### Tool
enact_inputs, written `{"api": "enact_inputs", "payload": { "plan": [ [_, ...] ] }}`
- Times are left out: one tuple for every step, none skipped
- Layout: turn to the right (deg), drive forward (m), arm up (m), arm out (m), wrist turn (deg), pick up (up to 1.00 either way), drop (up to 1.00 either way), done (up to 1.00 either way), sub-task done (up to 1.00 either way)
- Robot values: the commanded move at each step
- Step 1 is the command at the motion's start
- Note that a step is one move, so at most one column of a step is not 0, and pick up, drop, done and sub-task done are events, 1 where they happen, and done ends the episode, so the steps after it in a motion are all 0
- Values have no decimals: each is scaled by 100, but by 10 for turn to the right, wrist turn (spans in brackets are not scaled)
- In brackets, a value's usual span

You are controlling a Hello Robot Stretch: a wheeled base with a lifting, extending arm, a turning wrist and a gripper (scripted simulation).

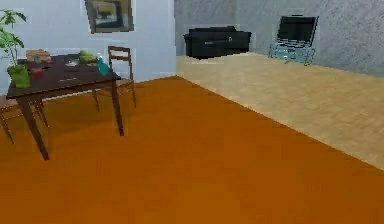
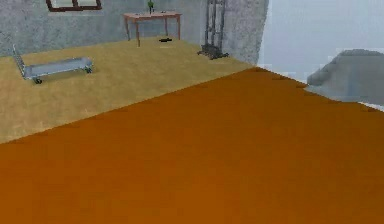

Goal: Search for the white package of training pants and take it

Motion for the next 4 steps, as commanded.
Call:
{"api": "enact_inputs", "payload": {
  "plan": [
    [0,100,0,0,0,0,0,0,0],
    [0,100,0,0,0,0,0,0,0],
    [0,100,0,0,0,0,0,0,0],
    [0,100,0,0,0,0,0,0,0]
  ]
}}
